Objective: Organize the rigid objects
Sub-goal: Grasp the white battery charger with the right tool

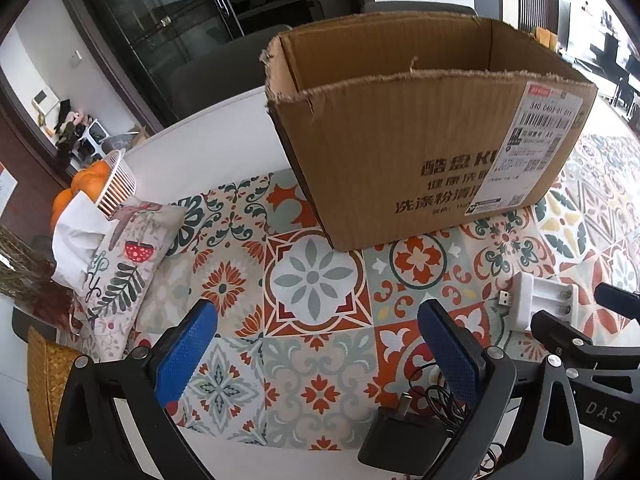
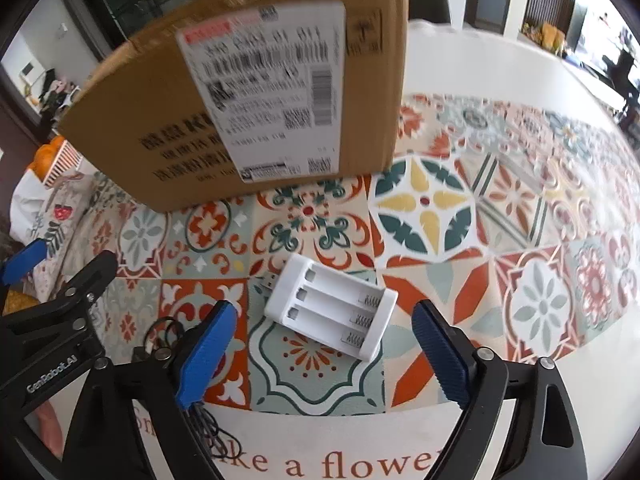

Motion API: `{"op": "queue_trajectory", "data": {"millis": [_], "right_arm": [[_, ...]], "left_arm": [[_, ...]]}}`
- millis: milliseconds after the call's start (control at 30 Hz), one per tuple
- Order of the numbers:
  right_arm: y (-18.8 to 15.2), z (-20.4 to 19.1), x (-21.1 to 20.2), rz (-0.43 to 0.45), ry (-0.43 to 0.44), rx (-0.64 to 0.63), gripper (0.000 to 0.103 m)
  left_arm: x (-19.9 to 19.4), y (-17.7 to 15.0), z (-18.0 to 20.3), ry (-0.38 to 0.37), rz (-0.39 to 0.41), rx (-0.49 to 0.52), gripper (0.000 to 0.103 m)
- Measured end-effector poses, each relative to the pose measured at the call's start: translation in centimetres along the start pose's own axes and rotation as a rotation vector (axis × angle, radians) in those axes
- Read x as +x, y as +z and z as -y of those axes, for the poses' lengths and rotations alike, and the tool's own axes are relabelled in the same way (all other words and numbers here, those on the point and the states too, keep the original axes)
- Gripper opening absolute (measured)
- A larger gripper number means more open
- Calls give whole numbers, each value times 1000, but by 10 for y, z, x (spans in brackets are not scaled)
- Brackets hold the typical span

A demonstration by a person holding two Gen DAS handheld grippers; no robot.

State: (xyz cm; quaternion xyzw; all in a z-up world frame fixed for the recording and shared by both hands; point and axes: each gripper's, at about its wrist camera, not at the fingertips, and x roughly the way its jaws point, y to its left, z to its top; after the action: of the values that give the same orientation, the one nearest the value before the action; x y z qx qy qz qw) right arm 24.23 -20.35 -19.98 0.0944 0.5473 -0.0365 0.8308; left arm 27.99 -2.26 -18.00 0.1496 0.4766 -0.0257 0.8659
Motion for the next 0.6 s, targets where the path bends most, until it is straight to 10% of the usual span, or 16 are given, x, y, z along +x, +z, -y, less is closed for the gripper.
{"op": "queue_trajectory", "data": {"millis": [600], "right_arm": [[9, -5, 44, -75, -28, 45, 90]], "left_arm": [[25, -6, -4, 25, -60, -4, 102]]}}
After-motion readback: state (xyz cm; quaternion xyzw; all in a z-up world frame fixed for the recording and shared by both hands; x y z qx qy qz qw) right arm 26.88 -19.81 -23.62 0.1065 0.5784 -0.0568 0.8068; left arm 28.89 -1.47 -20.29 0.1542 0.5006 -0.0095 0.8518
